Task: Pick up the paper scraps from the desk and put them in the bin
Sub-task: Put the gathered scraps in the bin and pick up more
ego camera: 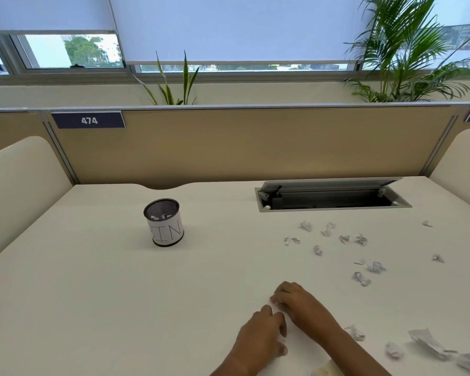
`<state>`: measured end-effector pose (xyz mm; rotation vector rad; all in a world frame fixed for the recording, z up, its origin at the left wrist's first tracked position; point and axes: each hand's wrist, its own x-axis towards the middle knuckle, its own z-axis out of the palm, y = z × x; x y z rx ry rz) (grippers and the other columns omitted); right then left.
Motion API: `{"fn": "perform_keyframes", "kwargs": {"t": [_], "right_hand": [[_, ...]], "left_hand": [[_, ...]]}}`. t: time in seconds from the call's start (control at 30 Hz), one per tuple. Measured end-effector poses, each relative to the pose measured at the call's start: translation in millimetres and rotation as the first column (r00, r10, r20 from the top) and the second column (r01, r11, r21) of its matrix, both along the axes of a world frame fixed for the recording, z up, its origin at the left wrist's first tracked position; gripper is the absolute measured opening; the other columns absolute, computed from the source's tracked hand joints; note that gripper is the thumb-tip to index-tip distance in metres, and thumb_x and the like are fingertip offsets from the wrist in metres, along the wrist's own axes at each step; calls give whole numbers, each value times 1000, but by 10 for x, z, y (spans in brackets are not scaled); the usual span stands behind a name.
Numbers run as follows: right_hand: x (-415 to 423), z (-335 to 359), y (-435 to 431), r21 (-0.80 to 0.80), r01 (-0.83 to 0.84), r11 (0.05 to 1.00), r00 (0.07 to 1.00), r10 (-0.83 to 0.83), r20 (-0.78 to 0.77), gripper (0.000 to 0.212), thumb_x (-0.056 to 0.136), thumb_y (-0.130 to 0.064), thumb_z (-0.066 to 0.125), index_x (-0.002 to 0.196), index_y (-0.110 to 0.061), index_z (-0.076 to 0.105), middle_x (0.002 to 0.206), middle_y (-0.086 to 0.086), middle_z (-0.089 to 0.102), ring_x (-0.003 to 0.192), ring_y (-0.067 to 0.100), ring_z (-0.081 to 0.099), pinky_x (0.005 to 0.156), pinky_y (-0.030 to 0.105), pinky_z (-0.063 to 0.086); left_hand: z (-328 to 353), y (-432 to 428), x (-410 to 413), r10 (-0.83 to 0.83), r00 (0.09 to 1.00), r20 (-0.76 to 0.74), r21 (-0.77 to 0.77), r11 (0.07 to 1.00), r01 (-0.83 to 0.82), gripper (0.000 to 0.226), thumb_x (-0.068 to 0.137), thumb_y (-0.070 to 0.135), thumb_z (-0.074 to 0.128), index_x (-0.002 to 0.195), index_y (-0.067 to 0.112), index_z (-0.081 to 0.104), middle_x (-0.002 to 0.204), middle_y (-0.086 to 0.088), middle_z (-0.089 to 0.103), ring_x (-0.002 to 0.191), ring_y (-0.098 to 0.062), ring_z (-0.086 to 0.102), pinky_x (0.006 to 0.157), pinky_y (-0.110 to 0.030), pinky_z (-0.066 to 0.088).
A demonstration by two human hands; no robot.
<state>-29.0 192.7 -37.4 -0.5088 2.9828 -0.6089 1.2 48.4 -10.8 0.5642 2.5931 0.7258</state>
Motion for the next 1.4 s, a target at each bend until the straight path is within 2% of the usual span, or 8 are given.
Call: {"fn": "perform_keyframes", "kwargs": {"t": [0.13,0.23,0.4,0.53,0.73,0.97,1.2,1.4], "right_hand": [[-14,48,109,-73,156,985,987,-158,-20,22,92,-7,46,104,-9,65,111,7,64,103,16,57,86,19,42],[17,162,167,-277,300,913,948,-317,-19,20,85,5,53,94,-3,70,99,11,71,89,16,63,73,3,42],[204,350,57,-426,237,873,961,-274,-26,16,82,2,61,88,-8,71,88,4,74,75,10,64,67,2,45],[346,350,16,-336,131,933,989,-145,-17,22,87,-7,56,98,-20,69,96,-2,71,89,11,59,81,18,43],[498,381,401,-448,270,852,954,-299,7,19,84,-10,65,96,-24,66,94,-5,64,84,0,55,73,10,44],[662,242,835,51,435,899,872,-435,224,32,83,-25,64,113,-21,56,99,2,39,109,23,51,85,24,40],[599,304,659,-125,460,879,886,-445,133,19,86,-6,57,102,-11,64,103,8,61,94,19,59,77,20,43],[549,575,386,-419,296,858,952,-230,202,24,81,-8,64,103,-18,66,91,-2,66,77,9,63,67,8,46]], "left_hand": [[-91,49,-41,111,993,-48,61,992,-108,24,91,7,40,104,11,59,72,17,27,103,-22,56,80,-27,41],[-96,42,-105,268,958,103,248,926,-285,26,89,3,38,89,11,63,71,8,45,66,-9,57,60,-17,43],[104,211,-152,207,573,793,482,361,-798,33,100,19,38,79,7,60,69,-9,59,53,-16,62,52,-22,55],[153,364,-122,-42,391,919,392,15,-920,41,101,21,36,75,-2,57,47,-11,64,37,-16,63,42,-22,55],[125,571,-121,76,347,935,346,32,-938,30,99,8,36,73,3,51,60,-8,44,41,-13,42,36,-16,40],[78,693,-94,100,336,937,330,68,-942,22,94,1,44,75,0,55,69,-14,54,47,-20,57,38,-17,52],[95,739,-26,86,359,929,349,111,-930,25,97,10,42,82,-1,59,82,-16,58,72,-26,57,69,-30,50],[145,696,25,-89,318,944,323,50,-945,39,101,19,30,84,-1,59,69,-17,69,57,-22,64,61,-32,53]]}}
